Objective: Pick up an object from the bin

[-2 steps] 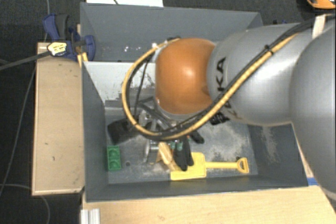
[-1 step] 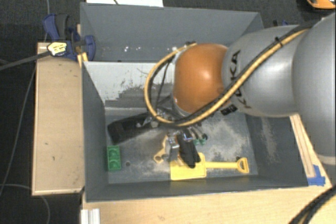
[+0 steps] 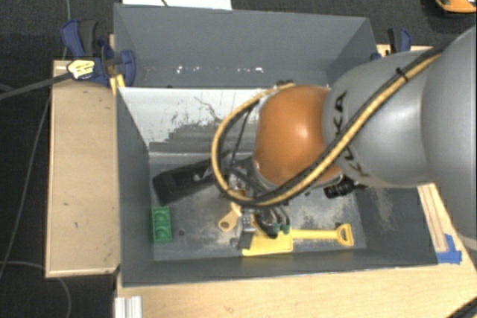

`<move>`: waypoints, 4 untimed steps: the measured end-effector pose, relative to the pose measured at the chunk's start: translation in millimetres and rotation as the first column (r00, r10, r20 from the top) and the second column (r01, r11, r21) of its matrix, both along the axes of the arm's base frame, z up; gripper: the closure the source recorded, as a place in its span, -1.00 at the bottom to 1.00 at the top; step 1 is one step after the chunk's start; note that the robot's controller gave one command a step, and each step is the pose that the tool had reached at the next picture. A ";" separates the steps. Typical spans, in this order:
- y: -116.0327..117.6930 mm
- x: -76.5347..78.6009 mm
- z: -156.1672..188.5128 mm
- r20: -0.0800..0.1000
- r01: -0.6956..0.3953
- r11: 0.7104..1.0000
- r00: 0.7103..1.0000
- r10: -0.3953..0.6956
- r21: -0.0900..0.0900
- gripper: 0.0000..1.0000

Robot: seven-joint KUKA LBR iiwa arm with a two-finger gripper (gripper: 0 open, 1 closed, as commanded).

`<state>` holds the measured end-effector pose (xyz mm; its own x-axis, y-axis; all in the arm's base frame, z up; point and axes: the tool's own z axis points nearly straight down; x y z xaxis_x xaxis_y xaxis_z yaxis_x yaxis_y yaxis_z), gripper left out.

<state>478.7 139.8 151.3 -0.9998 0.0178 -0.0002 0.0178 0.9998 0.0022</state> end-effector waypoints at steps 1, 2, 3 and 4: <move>-39.9 45.9 42.6 0.011 -0.186 0.983 0.983 0.186 -0.004 -1.00; -24.1 17.8 -6.4 0.000 0.056 0.998 0.998 -0.056 0.001 -1.00; -40.0 12.6 -80.4 0.015 0.180 0.984 0.984 -0.180 0.004 -1.00; -37.7 16.8 -33.2 0.007 0.107 0.994 0.994 -0.107 0.004 -1.00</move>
Offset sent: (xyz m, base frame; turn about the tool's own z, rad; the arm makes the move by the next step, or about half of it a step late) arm 0.0186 -0.0245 -0.0047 0.0556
